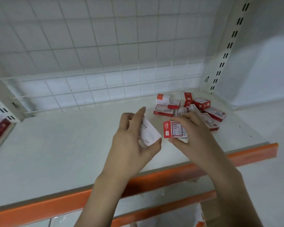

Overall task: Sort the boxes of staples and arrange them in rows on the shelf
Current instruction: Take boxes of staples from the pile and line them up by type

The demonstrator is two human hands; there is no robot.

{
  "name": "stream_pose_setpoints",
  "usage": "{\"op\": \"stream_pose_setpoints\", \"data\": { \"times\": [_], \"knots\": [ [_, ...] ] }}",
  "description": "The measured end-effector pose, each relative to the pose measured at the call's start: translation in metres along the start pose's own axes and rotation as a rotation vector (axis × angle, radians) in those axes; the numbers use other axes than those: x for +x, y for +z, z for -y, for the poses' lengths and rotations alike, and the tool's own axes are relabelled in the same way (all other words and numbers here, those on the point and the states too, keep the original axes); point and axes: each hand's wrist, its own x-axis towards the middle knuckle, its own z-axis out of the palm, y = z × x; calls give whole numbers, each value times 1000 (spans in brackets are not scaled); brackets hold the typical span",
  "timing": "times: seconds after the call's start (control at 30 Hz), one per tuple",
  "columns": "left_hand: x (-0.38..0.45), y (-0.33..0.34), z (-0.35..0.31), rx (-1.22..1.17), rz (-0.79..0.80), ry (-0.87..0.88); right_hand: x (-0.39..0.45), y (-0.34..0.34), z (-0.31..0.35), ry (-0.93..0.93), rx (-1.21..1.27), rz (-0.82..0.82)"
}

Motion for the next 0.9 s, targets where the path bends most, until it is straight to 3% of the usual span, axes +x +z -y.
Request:
{"op": "stream_pose_setpoints", "data": {
  "times": [0.13, 0.43, 0.67, 0.9],
  "knots": [
    [-31, -49, 28, 0, -126, -95, 2, 31, 57, -56, 44, 18],
    [-103, -188, 104, 238, -101, -178, -15, 116, 208, -144, 144, 80],
    [-148, -268, 153, 104, -16, -241, -30, 154, 302, -178, 155, 126],
    [-165, -297, 176, 64, -127, -208, -34, 160, 335, -198, 117, 134]
  ]
}}
